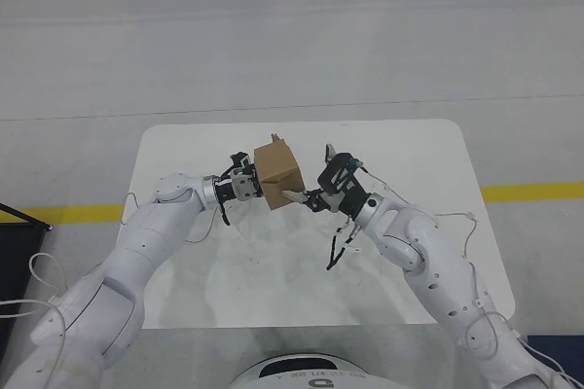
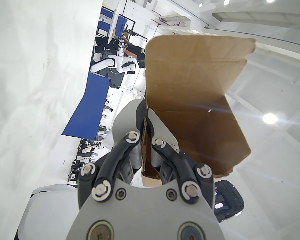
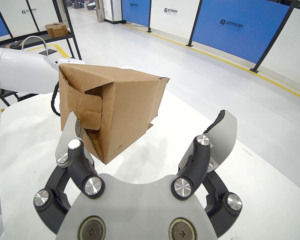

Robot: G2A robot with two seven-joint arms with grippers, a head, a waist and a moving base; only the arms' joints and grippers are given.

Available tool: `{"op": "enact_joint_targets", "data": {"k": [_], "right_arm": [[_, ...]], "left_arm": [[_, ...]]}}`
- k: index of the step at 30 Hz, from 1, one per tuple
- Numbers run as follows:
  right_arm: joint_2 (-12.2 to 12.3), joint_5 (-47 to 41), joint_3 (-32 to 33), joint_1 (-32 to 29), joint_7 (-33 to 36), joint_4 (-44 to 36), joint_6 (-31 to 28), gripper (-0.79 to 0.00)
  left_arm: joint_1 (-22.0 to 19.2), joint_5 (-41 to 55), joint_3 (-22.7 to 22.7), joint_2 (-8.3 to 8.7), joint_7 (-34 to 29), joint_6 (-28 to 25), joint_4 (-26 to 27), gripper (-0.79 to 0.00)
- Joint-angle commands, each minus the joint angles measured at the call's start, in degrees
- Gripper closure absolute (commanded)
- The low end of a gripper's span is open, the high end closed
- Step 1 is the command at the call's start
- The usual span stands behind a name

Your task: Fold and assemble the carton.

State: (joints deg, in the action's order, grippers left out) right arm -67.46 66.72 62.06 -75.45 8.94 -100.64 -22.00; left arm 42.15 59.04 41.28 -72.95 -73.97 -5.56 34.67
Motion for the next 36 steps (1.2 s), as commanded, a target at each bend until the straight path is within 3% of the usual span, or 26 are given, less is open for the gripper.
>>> {"op": "enact_joint_targets", "data": {"k": [1,14,36], "right_arm": [[-0.11,-0.03,-0.3,0.31,0.27,0.21,0.3,-0.785],[-0.15,-2.87,1.61,-0.85,-0.79,0.02,1.17,-0.785],[-0.96,-1.47,-1.09,0.5,1.99,0.28,2.58,-0.785]], "left_arm": [[0.0,0.0,0.0,0.0,0.0,0.0,0.0,0.0],[0.0,0.0,0.0,0.0,0.0,0.0,0.0,0.0],[0.0,0.0,0.0,0.0,0.0,0.0,0.0,0.0]]}}
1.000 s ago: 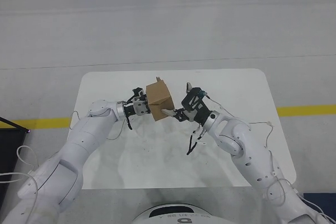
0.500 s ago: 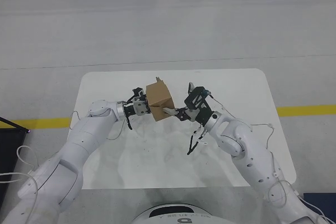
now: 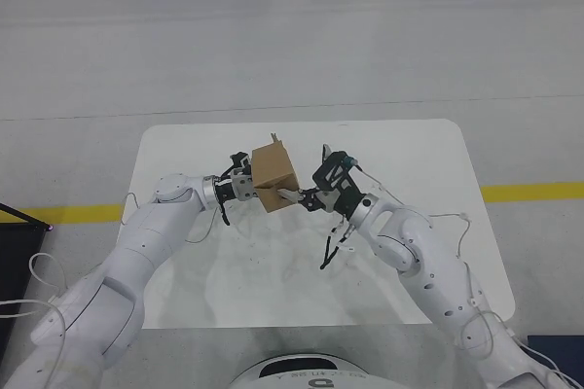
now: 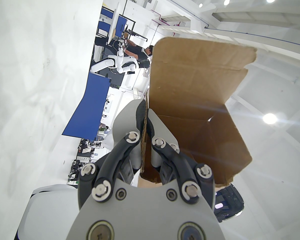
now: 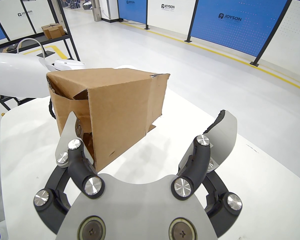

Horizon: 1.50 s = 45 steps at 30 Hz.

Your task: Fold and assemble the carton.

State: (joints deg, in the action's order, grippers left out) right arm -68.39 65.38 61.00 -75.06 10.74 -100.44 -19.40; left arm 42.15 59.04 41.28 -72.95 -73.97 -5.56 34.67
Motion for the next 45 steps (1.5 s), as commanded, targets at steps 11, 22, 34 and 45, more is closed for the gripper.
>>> {"op": "enact_joint_targets", "data": {"k": [11,22,34,45], "right_arm": [[-0.18,0.54,-0.35,0.03,0.01,-0.22,-0.63,-0.785],[-0.11,-0.34,1.61,-0.94,-0.88,-0.35,0.23,-0.785],[0.97,1.03,4.35,-5.93,-3.93,-4.72,-7.37,-0.785],[-0.4,3.49,-1.24,-1.65,-2.97,-2.1,-1.43,-0.785]], "left_arm": [[0.0,0.0,0.0,0.0,0.0,0.0,0.0,0.0],[0.0,0.0,0.0,0.0,0.0,0.0,0.0,0.0],[0.0,0.0,0.0,0.0,0.0,0.0,0.0,0.0],[0.0,0.0,0.0,0.0,0.0,0.0,0.0,0.0]]}}
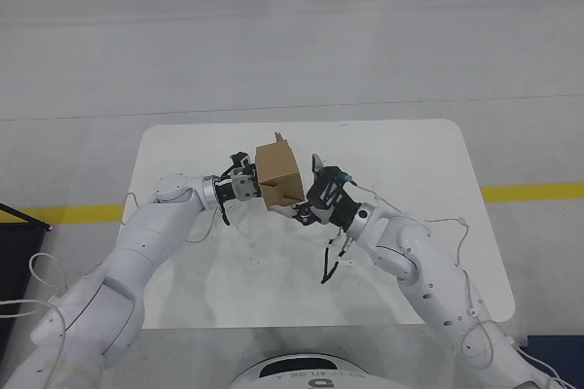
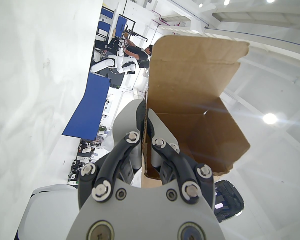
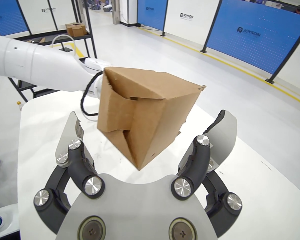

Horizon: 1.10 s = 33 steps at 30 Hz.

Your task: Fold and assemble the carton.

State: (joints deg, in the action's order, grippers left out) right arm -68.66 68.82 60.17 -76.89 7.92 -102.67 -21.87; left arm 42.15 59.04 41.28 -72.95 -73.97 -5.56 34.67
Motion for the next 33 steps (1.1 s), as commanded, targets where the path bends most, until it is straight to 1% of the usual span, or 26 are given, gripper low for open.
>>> {"op": "enact_joint_targets", "data": {"k": [1,4,9,20,25,30,33], "right_arm": [[-0.23,-0.16,-0.69,0.38,-0.35,0.34,1.29,-0.785],[-0.41,-0.46,-0.78,0.59,-0.91,0.84,2.36,-0.785],[-0.59,-1.17,-0.34,0.78,0.09,1.36,4.51,-0.785],[-0.53,-3.05,1.37,-0.02,1.73,0.86,4.54,-0.785],[-0.03,-4.84,2.86,-1.31,0.72,0.03,-1.41,-0.785],[0.77,-7.86,5.92,-3.15,-1.14,-0.61,-8.77,-0.785],[1.2,-9.94,7.9,-3.96,-1.91,-0.67,-12.11,-0.785]], "left_arm": [[0.0,0.0,0.0,0.0,0.0,0.0,0.0,0.0],[0.0,0.0,0.0,0.0,0.0,0.0,0.0,0.0],[0.0,0.0,0.0,0.0,0.0,0.0,0.0,0.0],[0.0,0.0,0.0,0.0,0.0,0.0,0.0,0.0],[0.0,0.0,0.0,0.0,0.0,0.0,0.0,0.0],[0.0,0.0,0.0,0.0,0.0,0.0,0.0,0.0],[0.0,0.0,0.0,0.0,0.0,0.0,0.0,0.0]]}}
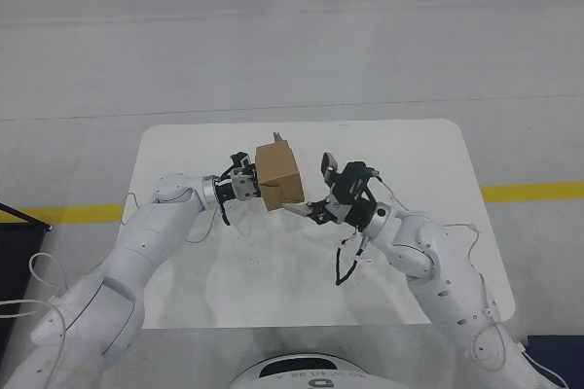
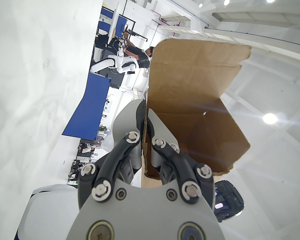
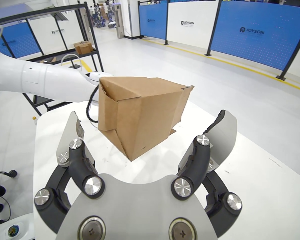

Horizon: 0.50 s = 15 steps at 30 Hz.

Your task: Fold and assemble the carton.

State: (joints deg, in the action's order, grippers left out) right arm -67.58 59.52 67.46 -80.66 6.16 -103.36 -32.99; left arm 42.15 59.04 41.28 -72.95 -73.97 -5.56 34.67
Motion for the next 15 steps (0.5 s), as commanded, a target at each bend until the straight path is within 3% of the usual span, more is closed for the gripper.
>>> {"op": "enact_joint_targets", "data": {"k": [1,7,11,15], "right_arm": [[0.24,-1.16,1.15,-0.39,-0.27,0.02,-1.86,-0.785],[0.81,-3.4,3.5,-1.47,-1.3,-0.1,-6.01,-0.785],[1.18,-4.53,5.23,-2.24,-1.93,0.03,-7.98,-0.785],[1.54,-5.96,7.39,-3.49,-3.3,0.19,-9.31,-0.785]], "left_arm": [[0.0,0.0,0.0,0.0,0.0,0.0,0.0,0.0],[0.08,-0.58,0.15,0.05,1.68,-0.68,0.2,0.0],[0.53,-9.93,1.38,1.08,20.18,-8.54,4.53,0.0],[4.26,-23.21,4.05,3.33,40.78,-13.18,15.38,0.0]]}}
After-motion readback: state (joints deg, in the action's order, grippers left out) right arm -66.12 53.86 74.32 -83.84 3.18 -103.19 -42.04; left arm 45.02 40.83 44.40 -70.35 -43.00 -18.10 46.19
